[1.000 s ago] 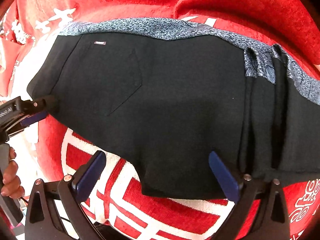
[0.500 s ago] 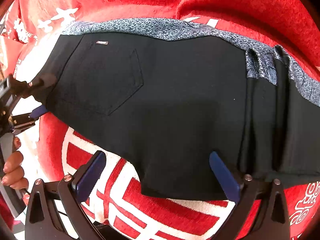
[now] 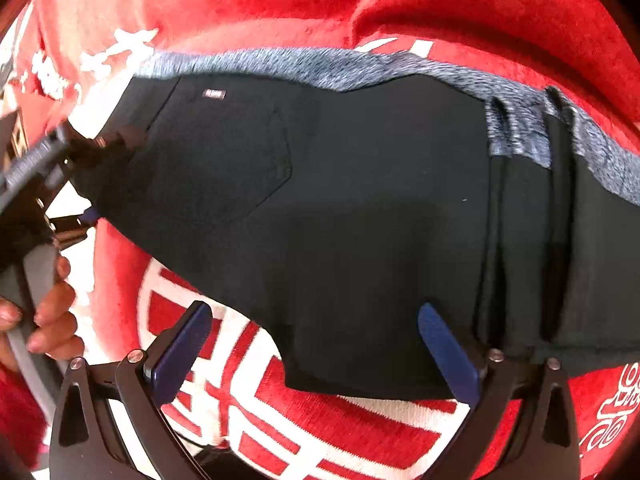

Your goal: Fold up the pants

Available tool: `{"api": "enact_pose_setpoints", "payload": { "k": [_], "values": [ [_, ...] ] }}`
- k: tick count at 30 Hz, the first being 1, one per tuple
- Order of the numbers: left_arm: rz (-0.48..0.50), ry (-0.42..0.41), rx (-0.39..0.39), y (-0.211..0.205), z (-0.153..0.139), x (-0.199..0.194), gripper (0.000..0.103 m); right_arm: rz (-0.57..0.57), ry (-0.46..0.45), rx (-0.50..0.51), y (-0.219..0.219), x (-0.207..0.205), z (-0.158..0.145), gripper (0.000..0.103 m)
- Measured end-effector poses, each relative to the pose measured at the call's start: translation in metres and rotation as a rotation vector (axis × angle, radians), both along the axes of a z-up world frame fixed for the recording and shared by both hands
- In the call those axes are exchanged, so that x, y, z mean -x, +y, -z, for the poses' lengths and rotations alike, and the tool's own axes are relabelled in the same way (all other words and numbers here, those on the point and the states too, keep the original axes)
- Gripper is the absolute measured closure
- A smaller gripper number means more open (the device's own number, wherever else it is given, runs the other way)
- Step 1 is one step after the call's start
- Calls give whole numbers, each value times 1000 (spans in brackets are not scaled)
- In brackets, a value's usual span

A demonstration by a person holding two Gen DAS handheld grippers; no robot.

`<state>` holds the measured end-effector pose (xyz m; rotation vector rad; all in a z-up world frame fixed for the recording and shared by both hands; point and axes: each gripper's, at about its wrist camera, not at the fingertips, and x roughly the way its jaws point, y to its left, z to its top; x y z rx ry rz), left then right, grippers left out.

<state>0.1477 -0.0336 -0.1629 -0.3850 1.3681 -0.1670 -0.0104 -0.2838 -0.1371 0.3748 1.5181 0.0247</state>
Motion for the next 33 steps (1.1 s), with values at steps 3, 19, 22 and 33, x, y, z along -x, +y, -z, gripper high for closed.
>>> {"api": "enact_pose_setpoints", "payload": {
  "k": [3,19,22,33],
  "values": [
    [71,-44,-136,-9,-9,3,65,66,-1,-21,-21,-7,-17,0],
    [474,-365,-591,-84,-40,43,68,-328,130,-256,106,-213,-78,3],
    [484,-382,-599,-83,-42,46,67,-436,240,-262,153,-228,-55,3],
    [512,-416,-569,-90,-57,54,67,-525,296,-178,147,-215,-39,84]
  ]
}}
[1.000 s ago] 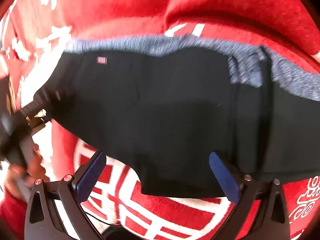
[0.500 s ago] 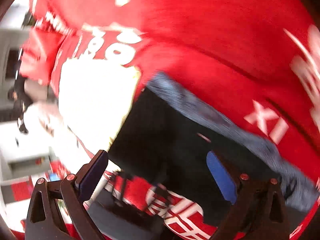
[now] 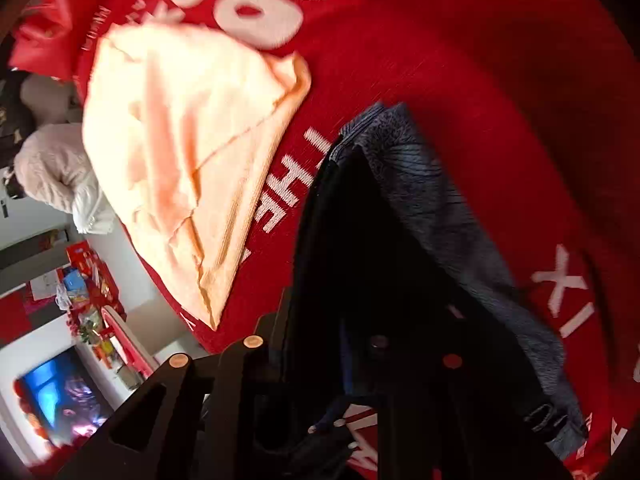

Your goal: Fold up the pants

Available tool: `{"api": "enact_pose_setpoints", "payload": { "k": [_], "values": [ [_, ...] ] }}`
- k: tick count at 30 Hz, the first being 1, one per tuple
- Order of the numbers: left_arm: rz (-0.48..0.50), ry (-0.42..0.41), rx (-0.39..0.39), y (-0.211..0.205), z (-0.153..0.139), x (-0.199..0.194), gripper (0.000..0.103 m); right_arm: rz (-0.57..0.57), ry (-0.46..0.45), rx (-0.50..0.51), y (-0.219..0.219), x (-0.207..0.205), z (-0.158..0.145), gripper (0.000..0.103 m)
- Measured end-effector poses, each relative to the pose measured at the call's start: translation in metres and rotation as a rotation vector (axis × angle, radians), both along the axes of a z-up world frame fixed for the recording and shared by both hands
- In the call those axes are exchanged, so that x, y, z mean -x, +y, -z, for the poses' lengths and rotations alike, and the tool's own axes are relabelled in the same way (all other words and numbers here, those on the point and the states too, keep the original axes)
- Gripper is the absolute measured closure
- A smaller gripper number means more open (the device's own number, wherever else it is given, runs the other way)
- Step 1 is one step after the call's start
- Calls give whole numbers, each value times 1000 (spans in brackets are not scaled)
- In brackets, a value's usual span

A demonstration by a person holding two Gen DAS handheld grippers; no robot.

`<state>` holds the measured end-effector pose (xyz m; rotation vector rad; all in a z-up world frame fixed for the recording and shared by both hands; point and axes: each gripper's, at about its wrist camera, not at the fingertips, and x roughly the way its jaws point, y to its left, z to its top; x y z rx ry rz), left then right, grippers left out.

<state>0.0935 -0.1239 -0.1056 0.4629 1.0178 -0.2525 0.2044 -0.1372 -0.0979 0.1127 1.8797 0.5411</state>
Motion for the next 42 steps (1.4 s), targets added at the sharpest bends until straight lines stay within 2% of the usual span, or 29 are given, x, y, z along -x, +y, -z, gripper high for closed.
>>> {"api": "enact_pose_setpoints", "payload": {
  "k": [3,8,14,21,28,31,36,38,40,41,42],
  "values": [
    [47,-30,17,-15,-20,9,67,77,-64,-79,-31,9,-25,84],
    [160,-94,30,-51,-54,32,67,297,-150,-226,-113,46,-68,84],
    [292,-120,67,-110,-87,63,67,482,-262,-316,-211,97,-106,84],
    [452,-83,102,-193,-104,113,67,699,-332,-372,-318,177,-115,84],
    [593,-46,69,-269,-86,166,67,898,-347,-404,-405,258,-90,84],
    [636,-29,41,-299,-67,193,67,964,-336,-398,-430,279,-65,84],
    [643,49,-26,-326,-28,201,67,1057,-259,-347,-460,294,-6,84],
    [644,53,-49,-332,-19,209,67,1073,-240,-345,-465,299,9,84],
    [648,67,-64,-330,-19,209,55,1095,-222,-361,-464,303,17,82],
    [646,88,-61,-329,-16,209,45,1095,-218,-351,-464,305,20,80],
    [632,108,-54,-327,-17,206,44,1091,-219,-337,-462,306,20,80]
  ]
}}
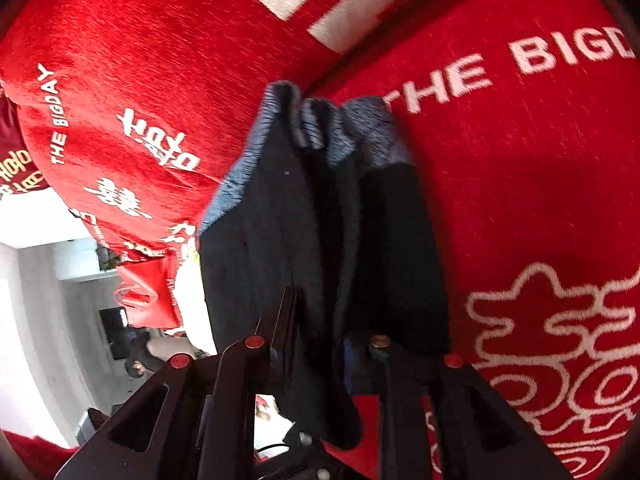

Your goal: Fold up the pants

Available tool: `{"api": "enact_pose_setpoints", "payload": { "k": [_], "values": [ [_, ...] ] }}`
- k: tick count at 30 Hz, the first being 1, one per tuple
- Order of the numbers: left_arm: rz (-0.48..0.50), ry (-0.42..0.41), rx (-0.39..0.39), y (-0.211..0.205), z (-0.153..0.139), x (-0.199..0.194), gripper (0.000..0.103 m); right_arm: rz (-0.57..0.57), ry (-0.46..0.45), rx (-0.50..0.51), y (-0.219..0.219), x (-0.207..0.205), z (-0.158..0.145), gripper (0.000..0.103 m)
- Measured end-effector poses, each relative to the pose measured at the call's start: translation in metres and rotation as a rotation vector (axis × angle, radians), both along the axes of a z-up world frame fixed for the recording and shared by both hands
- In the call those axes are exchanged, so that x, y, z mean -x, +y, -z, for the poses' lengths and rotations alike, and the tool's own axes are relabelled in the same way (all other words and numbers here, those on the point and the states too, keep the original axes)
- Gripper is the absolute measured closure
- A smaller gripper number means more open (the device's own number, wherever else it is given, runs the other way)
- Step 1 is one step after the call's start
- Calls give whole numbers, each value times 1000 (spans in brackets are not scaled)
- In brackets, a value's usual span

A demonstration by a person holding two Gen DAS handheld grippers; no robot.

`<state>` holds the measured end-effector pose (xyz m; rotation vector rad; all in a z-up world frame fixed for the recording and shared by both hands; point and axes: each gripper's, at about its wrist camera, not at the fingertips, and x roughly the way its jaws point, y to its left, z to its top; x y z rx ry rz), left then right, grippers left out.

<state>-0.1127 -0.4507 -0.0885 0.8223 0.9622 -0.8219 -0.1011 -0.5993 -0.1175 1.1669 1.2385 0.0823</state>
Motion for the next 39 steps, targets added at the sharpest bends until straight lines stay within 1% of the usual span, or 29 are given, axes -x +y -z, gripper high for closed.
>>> {"api": "enact_pose_setpoints", "payload": {
  "k": [3,4,5,6,8,11,14,15,16,17,19,20,22,25,26,29,32,34,36,39],
  "values": [
    [-30,39,-4,6,-7,-5,42,-15,9,21,-1,1,-1,80],
    [-48,49,-7,9,-10,-7,38,-28,13,38,2,-2,-4,80],
    [-72,57,-7,12,-14,-9,26,-48,17,60,5,-4,-6,79],
    [-106,67,2,20,-18,-15,22,-71,24,89,8,-7,-9,78],
    [-156,102,21,30,-25,-22,22,-111,36,141,11,-8,-11,76],
    [-241,115,19,43,-35,-33,22,-149,52,203,21,-7,-12,74],
    [-350,157,27,64,-39,-44,22,-187,58,278,29,-3,-15,71],
    [-401,176,29,72,-40,-50,22,-199,61,302,25,1,-16,69],
    [-442,183,27,78,-40,-53,22,-215,73,341,29,2,-19,64],
    [-495,186,22,88,-42,-60,22,-227,86,376,30,3,-21,56],
    [-565,189,12,99,-43,-64,22,-253,131,467,31,7,-25,46],
    [-606,189,3,107,-43,-70,22,-257,141,485,31,11,-28,46],
    [-654,183,-9,119,-44,-75,22,-254,156,500,27,20,-33,46],
    [-702,172,-26,131,-41,-83,22,-253,190,547,24,29,-40,46],
    [-717,177,-31,135,-39,-86,22,-248,186,554,24,31,-43,46],
    [-747,202,-35,140,-32,-93,22,-229,150,547,28,28,-53,48],
    [-768,233,-43,144,-21,-99,22,-241,104,544,40,14,-61,49],
    [-777,242,-46,145,-17,-103,22,-265,91,545,52,0,-59,48],
    [-784,252,-50,148,-14,-104,22,-294,103,545,61,-9,-51,48],
    [-789,270,-49,151,-10,-106,22,-323,132,589,73,-14,-39,48]
  ]
}}
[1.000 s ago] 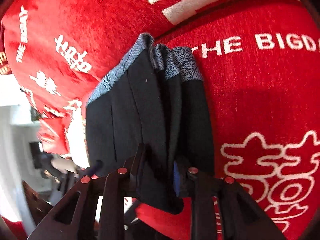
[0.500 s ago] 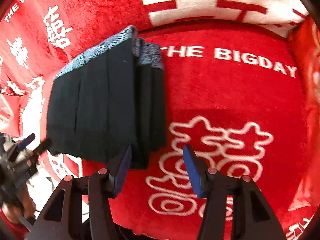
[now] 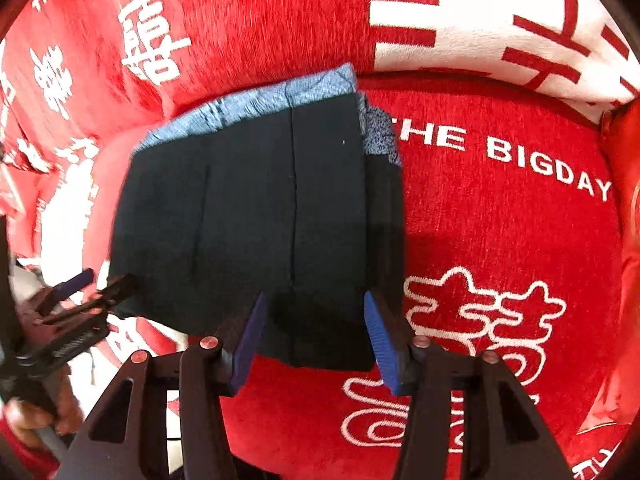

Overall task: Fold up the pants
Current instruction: 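Press and square the folded trouser bundle with both grippers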

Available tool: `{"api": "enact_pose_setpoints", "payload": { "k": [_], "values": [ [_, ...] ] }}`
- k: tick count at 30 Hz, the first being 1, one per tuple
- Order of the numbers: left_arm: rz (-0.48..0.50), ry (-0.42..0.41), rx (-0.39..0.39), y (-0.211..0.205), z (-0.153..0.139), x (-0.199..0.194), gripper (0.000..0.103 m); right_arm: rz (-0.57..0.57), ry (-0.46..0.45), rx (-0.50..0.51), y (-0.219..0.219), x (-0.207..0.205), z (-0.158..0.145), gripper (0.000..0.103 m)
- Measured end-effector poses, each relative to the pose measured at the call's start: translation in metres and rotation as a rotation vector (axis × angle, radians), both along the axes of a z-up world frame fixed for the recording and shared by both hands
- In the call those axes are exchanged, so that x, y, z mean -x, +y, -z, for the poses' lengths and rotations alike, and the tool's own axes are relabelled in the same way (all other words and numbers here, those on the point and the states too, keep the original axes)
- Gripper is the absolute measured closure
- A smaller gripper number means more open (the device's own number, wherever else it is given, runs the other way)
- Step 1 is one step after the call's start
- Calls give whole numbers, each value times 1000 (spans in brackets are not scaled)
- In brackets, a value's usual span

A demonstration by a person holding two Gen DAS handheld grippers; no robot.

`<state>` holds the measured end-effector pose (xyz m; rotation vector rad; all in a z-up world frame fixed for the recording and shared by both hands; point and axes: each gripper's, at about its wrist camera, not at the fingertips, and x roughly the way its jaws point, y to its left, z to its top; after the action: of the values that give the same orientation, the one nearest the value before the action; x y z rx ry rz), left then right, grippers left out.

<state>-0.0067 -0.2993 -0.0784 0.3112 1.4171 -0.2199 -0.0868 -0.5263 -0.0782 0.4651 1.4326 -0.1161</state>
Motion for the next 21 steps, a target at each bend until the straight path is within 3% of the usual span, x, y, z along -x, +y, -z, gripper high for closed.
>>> {"api": "enact_pose_setpoints", "payload": {
  "k": [5,9,13,21],
  "values": [
    [-1,6,14,7,3,-6,22,49,11,-55,-4,11,14,43],
    [-2,26,24,10,8,-13,22,32,-6,-44,-4,14,15,38],
    [16,23,29,9,4,-16,22,51,-4,-30,-10,18,19,24],
    [4,26,72,23,1,-38,22,117,26,-151,-28,24,23,24]
  ]
}}
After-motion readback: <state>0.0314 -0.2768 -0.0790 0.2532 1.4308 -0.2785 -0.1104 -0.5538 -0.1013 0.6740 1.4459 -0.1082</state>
